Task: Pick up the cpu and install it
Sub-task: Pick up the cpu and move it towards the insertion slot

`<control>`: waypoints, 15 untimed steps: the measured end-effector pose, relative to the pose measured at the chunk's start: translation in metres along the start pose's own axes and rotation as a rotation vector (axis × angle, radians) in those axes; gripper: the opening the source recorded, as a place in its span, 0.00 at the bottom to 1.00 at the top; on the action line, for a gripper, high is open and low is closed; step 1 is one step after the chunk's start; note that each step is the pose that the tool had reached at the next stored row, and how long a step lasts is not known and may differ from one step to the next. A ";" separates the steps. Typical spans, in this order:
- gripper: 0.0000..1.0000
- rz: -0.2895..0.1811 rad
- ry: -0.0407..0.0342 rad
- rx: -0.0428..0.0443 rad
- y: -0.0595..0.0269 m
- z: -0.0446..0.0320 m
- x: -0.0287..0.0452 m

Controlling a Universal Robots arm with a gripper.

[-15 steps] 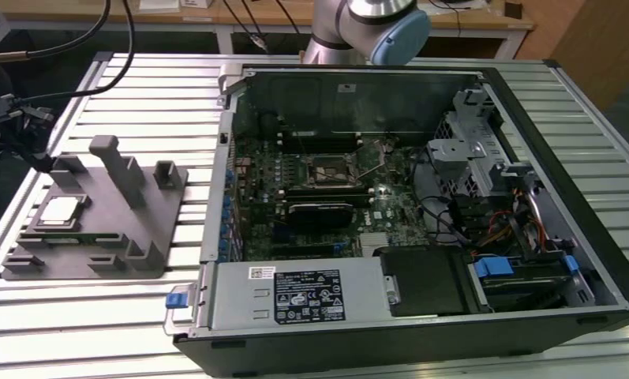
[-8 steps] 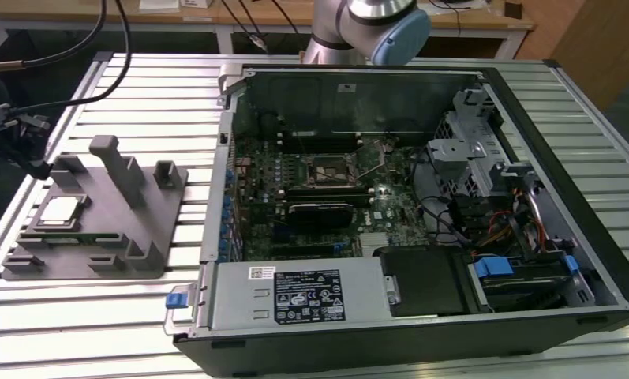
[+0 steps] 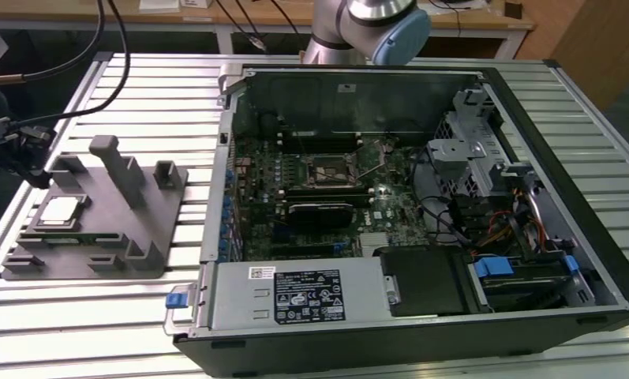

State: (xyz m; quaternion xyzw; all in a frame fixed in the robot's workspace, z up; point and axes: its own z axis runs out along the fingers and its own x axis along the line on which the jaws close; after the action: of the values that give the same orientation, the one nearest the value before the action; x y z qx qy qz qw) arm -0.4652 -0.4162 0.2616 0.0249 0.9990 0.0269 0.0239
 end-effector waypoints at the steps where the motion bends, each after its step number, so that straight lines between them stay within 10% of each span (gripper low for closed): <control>1: 0.11 0.000 0.0000 0.0000 -0.0003 0.0018 0.0005; 15: 0.11 -0.002 0.0002 -0.0003 -0.0020 0.0237 0.0087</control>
State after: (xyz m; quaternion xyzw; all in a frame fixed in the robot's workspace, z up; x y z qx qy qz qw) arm -0.4729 -0.4166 0.2375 0.0239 0.9991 0.0270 0.0239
